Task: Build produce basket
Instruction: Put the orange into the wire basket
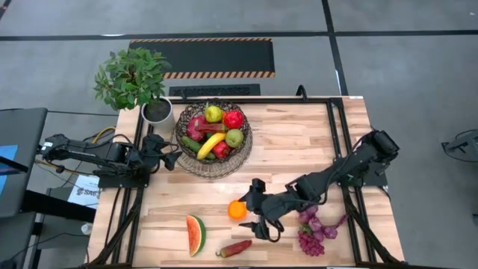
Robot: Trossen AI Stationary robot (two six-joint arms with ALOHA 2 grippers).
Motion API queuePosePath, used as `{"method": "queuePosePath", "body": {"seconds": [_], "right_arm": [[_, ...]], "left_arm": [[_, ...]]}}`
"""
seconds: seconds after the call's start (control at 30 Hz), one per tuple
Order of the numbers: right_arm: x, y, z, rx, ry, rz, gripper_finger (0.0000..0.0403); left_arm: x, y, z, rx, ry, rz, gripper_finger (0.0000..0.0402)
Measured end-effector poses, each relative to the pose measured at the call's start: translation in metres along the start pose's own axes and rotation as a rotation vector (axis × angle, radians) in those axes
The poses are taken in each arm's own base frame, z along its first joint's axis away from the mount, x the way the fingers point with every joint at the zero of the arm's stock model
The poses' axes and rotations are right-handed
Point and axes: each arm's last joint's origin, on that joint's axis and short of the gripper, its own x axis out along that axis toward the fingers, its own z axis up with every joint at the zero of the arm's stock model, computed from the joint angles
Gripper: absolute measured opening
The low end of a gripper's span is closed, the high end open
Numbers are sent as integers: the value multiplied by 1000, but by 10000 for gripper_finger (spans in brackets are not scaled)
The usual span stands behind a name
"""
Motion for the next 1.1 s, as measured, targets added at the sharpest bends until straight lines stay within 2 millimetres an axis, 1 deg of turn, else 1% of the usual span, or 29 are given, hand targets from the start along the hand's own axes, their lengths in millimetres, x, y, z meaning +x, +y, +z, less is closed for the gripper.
{"method": "queuePosePath", "body": {"seconds": [0.17, 0.23, 0.3, 0.37, 0.47, 0.57, 0.67, 0.77, 0.9, 1.0, 1.1], "right_arm": [[-4, 5, -9, -38, 63, -11, 388], [-15, 6, -11, -65, 94, -37, 386], [-26, 5, -7, -64, 79, -66, 385], [-40, 4, -8, -88, 98, -115, 387], [-62, 3, -8, -100, 64, -178, 388], [-80, 1, -20, -64, 7, -228, 387], [-84, -4, -45, -20, -32, -249, 385], [-77, -12, -69, 59, -97, -271, 385], [-46, -21, -101, 119, -149, -258, 389], [-22, -22, -113, 104, -192, -248, 389], [3, -21, -119, 63, -224, -225, 388]], "left_arm": [[0, 0, 0, -1, 0, 0, 368], [0, 0, 0, -5, 0, 0, 368], [0, 0, 0, -6, -1, 0, 368], [0, 0, 0, -6, -3, 2, 368], [0, 0, 0, -4, -4, 2, 368], [0, 0, 0, 0, -4, 3, 368], [0, 0, 0, 0, -5, 3, 368], [0, 0, 0, -1, -5, 3, 368], [0, 0, 0, 0, 5, -5, 368], [0, 0, 0, 0, 10, -9, 368], [0, 0, 0, 0, 8, -7, 368]]}}
